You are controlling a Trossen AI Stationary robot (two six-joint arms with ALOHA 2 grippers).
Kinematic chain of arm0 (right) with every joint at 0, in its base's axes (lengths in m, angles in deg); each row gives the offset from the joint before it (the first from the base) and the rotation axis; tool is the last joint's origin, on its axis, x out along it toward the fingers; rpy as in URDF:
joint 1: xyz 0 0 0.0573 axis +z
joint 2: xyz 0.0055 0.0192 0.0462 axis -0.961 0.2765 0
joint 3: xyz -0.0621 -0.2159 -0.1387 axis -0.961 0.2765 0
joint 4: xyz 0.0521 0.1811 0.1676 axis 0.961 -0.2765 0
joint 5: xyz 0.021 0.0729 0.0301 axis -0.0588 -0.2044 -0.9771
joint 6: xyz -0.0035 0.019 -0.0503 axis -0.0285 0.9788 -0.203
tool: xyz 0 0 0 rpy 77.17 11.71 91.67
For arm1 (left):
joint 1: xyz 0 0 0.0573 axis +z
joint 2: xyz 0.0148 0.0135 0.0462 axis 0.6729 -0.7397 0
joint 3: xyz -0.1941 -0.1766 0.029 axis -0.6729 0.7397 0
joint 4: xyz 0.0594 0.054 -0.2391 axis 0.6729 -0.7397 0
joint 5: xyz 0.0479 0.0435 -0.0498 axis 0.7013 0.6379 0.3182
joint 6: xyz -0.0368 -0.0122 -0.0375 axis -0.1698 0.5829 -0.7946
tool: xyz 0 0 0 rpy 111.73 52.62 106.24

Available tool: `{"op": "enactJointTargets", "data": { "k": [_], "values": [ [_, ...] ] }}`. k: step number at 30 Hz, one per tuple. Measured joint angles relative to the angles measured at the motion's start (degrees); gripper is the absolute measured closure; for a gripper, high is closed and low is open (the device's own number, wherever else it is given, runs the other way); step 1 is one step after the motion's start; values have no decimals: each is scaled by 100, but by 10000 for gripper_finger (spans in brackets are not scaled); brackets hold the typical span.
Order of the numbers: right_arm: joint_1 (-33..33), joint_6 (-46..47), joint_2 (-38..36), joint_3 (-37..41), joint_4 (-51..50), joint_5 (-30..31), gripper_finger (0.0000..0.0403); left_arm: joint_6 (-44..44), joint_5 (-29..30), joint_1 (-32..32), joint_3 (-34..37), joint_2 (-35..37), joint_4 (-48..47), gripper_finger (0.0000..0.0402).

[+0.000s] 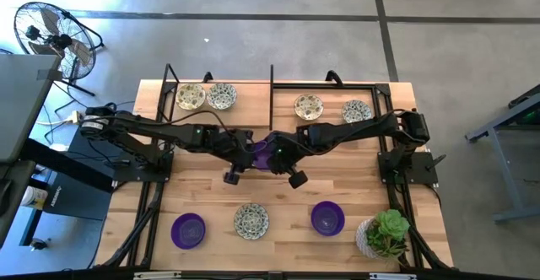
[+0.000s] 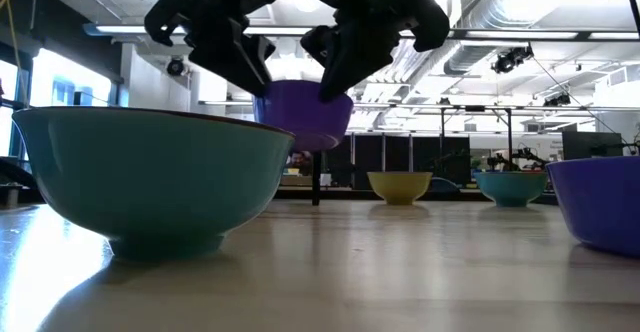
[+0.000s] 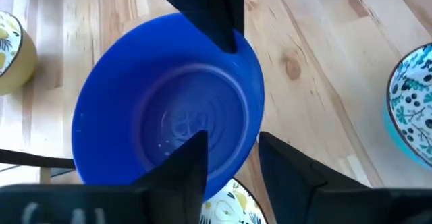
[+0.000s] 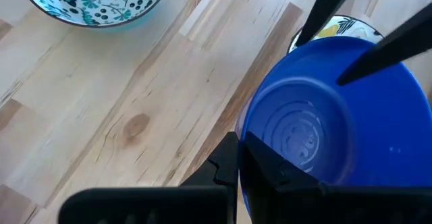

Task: Pick & Place Mini bowls
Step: Put the top right violet bowl on the shelf

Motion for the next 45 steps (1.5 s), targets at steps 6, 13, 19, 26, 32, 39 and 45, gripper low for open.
{"op": "enactJointTargets", "data": {
  "k": [6,13,19,26,32,39,45],
  "values": [
    [-1,4,-17,0,28,0,401,54,7,-1,0,0,-62,316],
    [-1,127,-17,-24,181,-51,400,157,8,-2,0,4,-197,318],
    [1,208,-17,-27,245,-62,400,170,11,-2,0,4,-251,318],
    [6,298,-17,-31,343,-64,400,126,148,-2,0,4,-348,318],
    [6,321,-22,-33,393,-68,400,-81,116,-2,0,4,-377,313],
    [6,402,-24,-35,446,-88,400,-247,-14,2,0,4,-420,283],
    [6,401,-24,-44,452,-79,400,-217,-38,1,0,4,-444,312]
  ]
}}
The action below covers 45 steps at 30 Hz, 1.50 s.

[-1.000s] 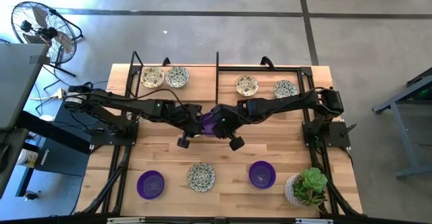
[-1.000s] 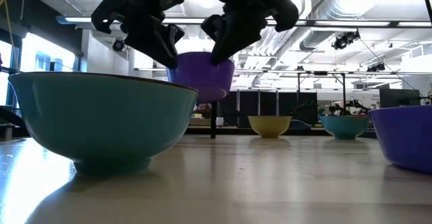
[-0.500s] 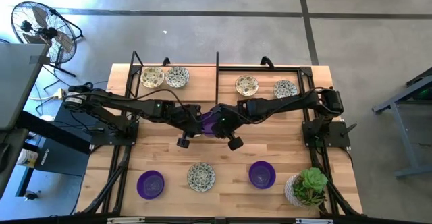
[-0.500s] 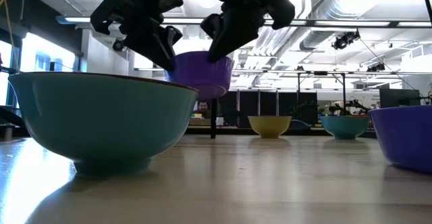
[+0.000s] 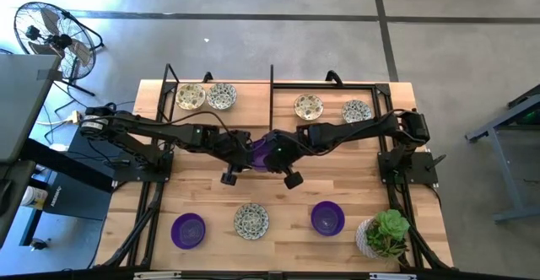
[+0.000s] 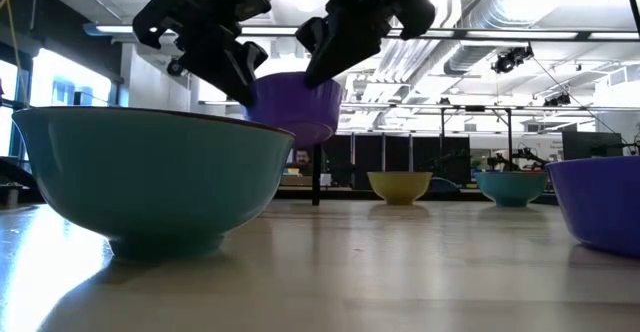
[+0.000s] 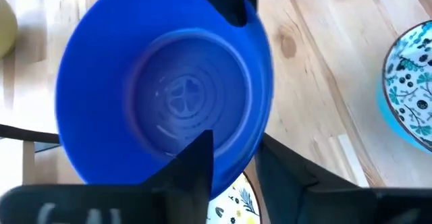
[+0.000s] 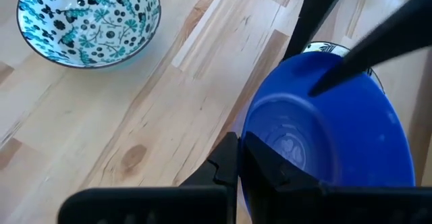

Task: Pick & Place Mini bowls
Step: Put the top right violet bowl on the shelf

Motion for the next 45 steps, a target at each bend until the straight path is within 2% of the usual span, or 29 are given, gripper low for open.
{"op": "enactJointTargets", "data": {
  "k": [5,8,13,16,18,20,22,29,35,39,45],
  "values": [
    [-2,-23,-2,-1,26,34,399,271,-104,-8,0,-2,-105,387],
    [64,0,-44,-2,44,254,386,275,-126,-8,-6,-2,-131,389],
    [246,244,-495,-14,-86,1125,324,207,94,3,-228,185,-910,398],
    [322,460,-912,-12,-439,1219,294,198,307,66,-362,279,-1271,399],
    [356,724,-1215,117,-630,1228,287,187,307,173,-470,309,-1446,399],
    [393,940,-1523,333,-662,1249,291,165,317,337,-475,407,-1732,399],
    [441,1116,-1815,647,-603,1320,307,217,329,540,-556,428,-1593,400],
    [508,1558,-2533,1900,239,1528,395,636,320,1576,-768,411,-1454,400],
    [496,1829,-2725,2538,779,1512,387,872,307,2300,-1075,-120,-1332,401],
    [496,1824,-2726,2714,946,1518,400,1092,296,2478,-1385,-657,-1368,401],
    [498,1827,-2726,2754,1024,1515,397,1349,259,2784,-1793,-1130,-1301,401]
  ]
}}
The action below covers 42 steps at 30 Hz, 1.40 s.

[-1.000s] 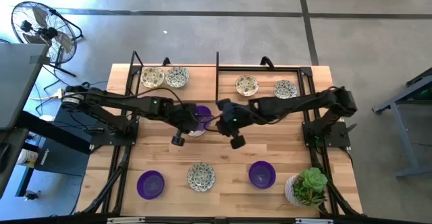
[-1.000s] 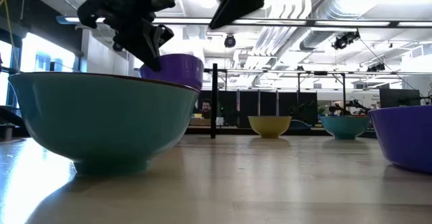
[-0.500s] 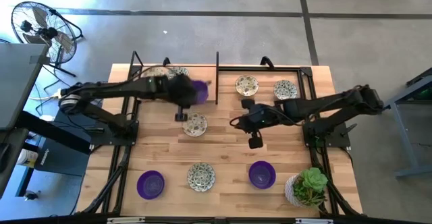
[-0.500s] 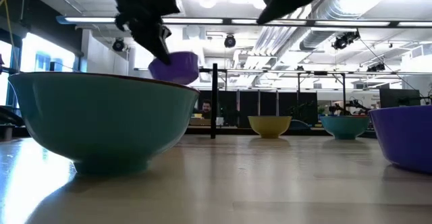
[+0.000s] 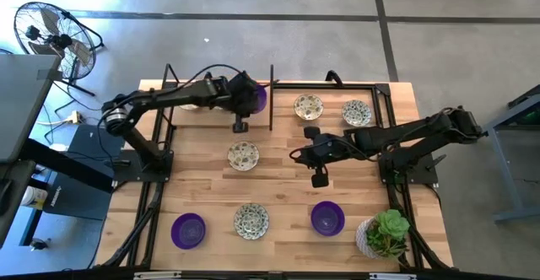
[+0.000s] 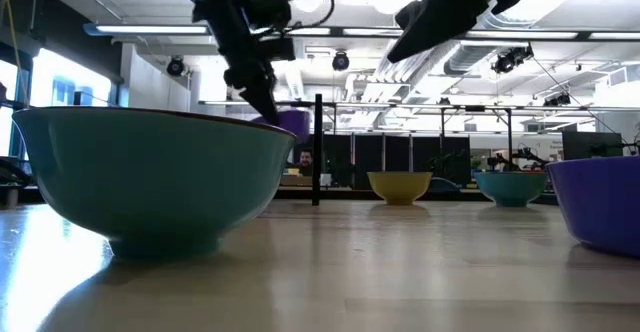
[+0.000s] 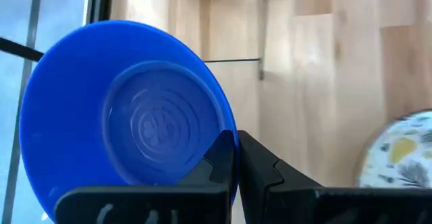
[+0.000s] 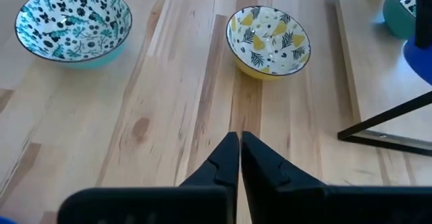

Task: Pick & Place Mini bowls
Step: Put the top right violet bowl on the shelf

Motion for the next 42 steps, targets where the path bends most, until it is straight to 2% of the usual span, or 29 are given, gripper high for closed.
{"op": "enactJointTargets", "data": {
  "k": [9,16,22,42],
  "values": [
    [0,-135,2,0,20,2,399,234,-252,423,-65,-456,229,401],
    [-7,-299,4,0,231,2,400,285,-250,435,-63,-700,564,402],
    [-6,-323,4,0,289,2,401,320,-207,697,-58,-847,635,402],
    [-7,-323,9,0,289,2,401,430,-456,782,-53,-839,767,400]
  ]
}}
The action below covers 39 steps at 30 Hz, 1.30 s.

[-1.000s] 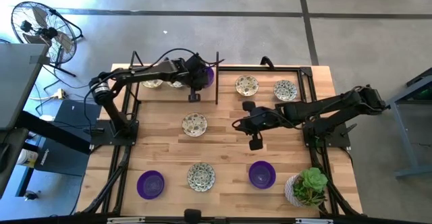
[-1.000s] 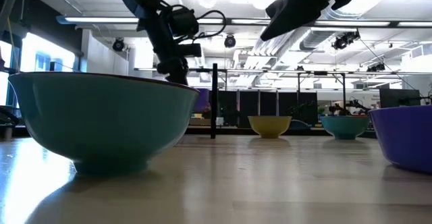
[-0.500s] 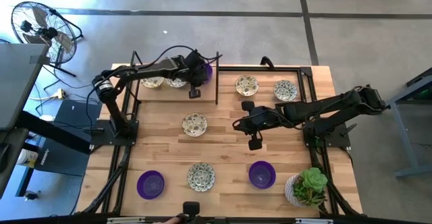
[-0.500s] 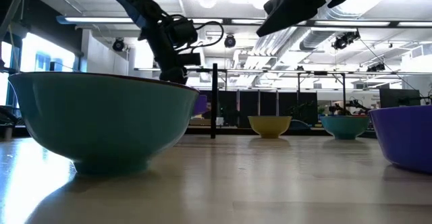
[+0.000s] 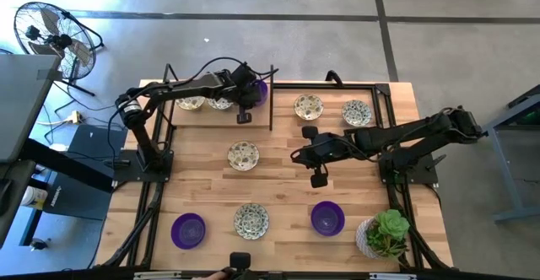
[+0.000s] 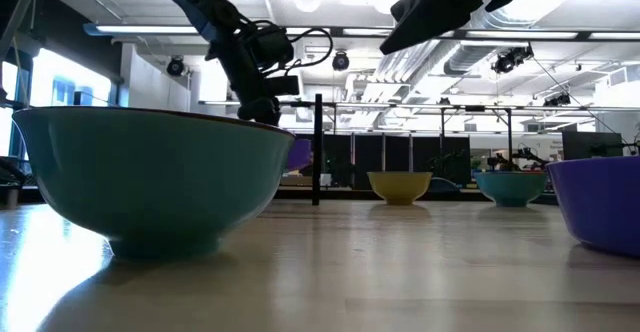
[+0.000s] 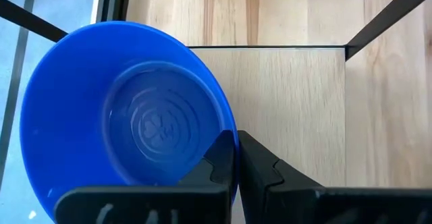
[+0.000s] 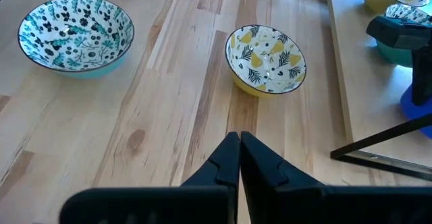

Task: Pick & Place Mini bowls
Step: Put the top right violet bowl on the shelf, then stack the bottom yellow bowl on top of the other yellow bowl on the shelf

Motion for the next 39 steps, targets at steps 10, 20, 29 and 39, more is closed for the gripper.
{"op": "enactJointTargets", "data": {
  "k": [10,20,29,39],
  "values": [
    [0,0,0,0,0,-2,402,-3,-93,0,-7,-120,24,398],
    [0,0,0,0,0,11,401,-45,84,-44,-7,-107,1,352],
    [2,20,0,0,23,69,402,-48,156,-80,-86,55,-160,300],
    [2,43,0,0,27,259,400,-264,99,-77,-286,835,-518,329]
  ]
}}
